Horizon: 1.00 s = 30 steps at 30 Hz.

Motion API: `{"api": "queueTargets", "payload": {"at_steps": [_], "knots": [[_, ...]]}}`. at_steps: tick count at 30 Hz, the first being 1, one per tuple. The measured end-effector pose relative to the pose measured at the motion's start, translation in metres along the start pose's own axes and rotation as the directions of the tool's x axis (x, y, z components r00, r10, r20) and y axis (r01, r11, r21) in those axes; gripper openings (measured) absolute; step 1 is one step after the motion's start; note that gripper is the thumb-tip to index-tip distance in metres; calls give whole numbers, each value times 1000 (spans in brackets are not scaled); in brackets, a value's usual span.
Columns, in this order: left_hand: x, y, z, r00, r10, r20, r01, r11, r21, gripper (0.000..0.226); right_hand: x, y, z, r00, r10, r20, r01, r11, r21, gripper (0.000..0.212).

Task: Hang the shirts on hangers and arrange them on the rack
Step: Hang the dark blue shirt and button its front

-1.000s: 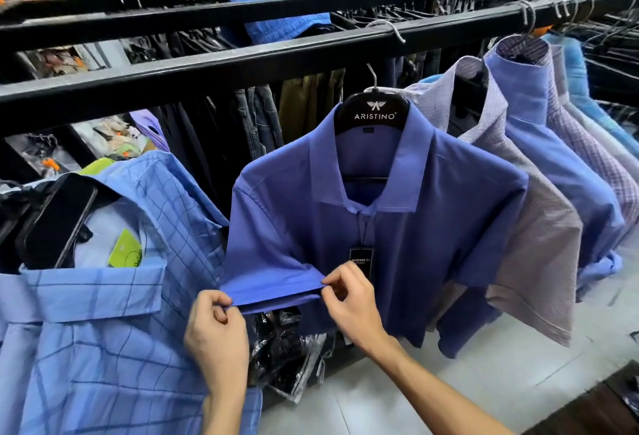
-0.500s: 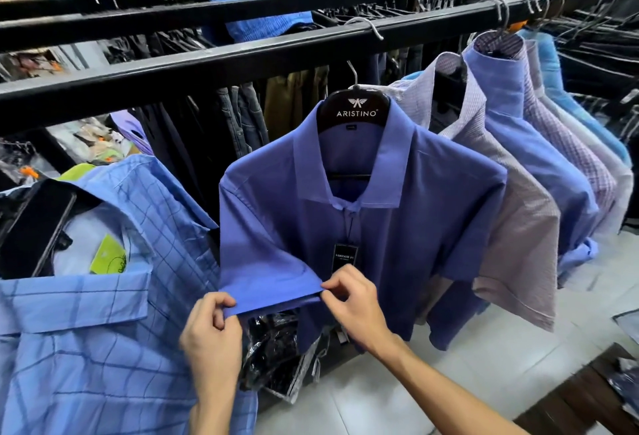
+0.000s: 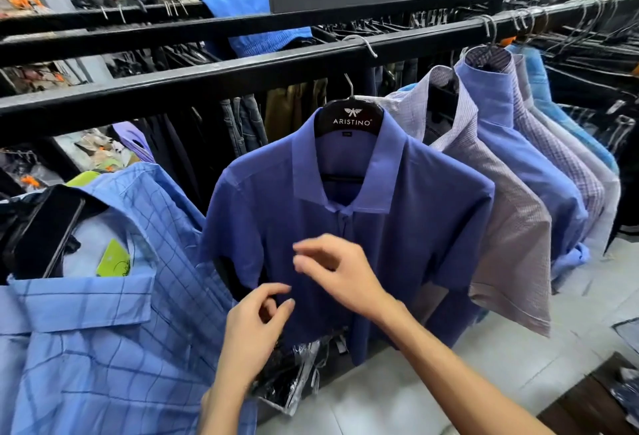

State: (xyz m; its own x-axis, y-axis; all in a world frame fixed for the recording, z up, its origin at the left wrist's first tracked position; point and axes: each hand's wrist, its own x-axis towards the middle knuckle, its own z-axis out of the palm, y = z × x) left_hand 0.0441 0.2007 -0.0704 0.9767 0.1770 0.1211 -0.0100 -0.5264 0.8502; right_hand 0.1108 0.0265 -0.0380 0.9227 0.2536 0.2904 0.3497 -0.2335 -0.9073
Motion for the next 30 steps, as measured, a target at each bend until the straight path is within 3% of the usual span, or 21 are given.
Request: {"api": "queueTargets", "payload": {"at_steps": [3,6,10,12,15,19,24,28,30], "knots": [[13,22,-2,999,14,-34,-16,998,-65,16,22,-45,-9,983,88,-162,-40,959,281,48],[29,55,-8,993,77,-86,-89,986,-142,16,47,-64,-21,915,266,-303,-73,848,525,69],[60,104,-16,966,217,-141,-239,958,-162,21,72,-83,-30,924,252,-286,9,736,677,41],[77,129,-19,946,283,-155,-308,937,-168,24,82,-95,-32,937,217,-274,55,683,728,39],[103,157,-23,929,335,-160,-359,919,-161,28,92,-108,-35,933,225,-280,72,646,760,29],[130,182,-33,877,430,-212,-447,894,-37,35,109,-124,-42,953,106,-284,105,764,637,19],[148,187,-34,876,399,-270,-343,910,233,33,133,-120,-27,972,197,-130,-90,819,567,15],[147,165,-35,934,326,-147,-309,943,126,46,115,-93,-11,972,233,-18,-185,815,549,24],[135,156,-38,929,293,-225,-295,955,25,42,105,-78,-3,971,240,12,-206,802,560,26]]}}
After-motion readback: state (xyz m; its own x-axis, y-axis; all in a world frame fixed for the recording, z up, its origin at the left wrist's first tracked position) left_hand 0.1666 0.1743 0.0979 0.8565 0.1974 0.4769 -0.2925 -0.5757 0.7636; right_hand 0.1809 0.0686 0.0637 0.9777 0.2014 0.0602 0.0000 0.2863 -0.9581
